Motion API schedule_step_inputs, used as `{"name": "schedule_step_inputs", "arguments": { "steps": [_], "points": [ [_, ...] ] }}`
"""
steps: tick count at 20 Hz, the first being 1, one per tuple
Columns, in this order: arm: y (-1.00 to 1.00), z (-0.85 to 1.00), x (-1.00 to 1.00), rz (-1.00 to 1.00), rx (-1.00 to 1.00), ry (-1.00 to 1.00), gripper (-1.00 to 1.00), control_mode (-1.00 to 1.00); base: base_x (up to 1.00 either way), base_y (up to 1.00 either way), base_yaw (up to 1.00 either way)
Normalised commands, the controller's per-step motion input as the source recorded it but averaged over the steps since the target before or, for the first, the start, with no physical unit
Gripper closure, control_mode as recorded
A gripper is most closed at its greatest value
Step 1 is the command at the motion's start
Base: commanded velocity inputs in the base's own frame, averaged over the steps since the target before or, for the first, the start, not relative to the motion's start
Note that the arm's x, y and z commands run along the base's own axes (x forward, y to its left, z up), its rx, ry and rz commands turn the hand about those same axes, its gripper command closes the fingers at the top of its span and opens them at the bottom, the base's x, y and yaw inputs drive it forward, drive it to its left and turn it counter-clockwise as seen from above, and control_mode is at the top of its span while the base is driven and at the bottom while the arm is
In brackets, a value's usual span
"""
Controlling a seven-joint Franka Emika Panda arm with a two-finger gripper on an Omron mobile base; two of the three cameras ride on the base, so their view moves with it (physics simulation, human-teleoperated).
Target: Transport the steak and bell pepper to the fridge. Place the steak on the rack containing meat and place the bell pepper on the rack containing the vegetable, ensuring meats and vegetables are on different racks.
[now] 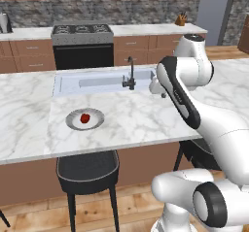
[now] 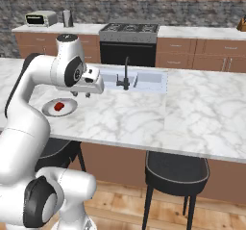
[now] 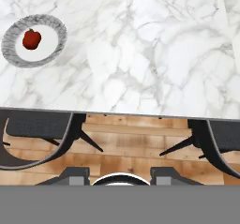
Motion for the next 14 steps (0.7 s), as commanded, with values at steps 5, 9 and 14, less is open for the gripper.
{"name": "schedule_step_inputs", "arguments": {
  "steps": [5, 9, 14],
  "points": [
    [0.00, 0.00, -0.32, 0.01, 0.00, 0.00, -1.00, -1.00, 0.00, 0.00, 0.00],
    [0.03, 0.00, -0.84, 0.01, 0.00, 0.00, -1.00, -1.00, 0.00, 0.00, 0.00],
    [0.69, -0.05, -0.46, 0.00, 0.01, -0.02, -1.00, -1.00, 0.00, 0.00, 0.00]
  ]
}}
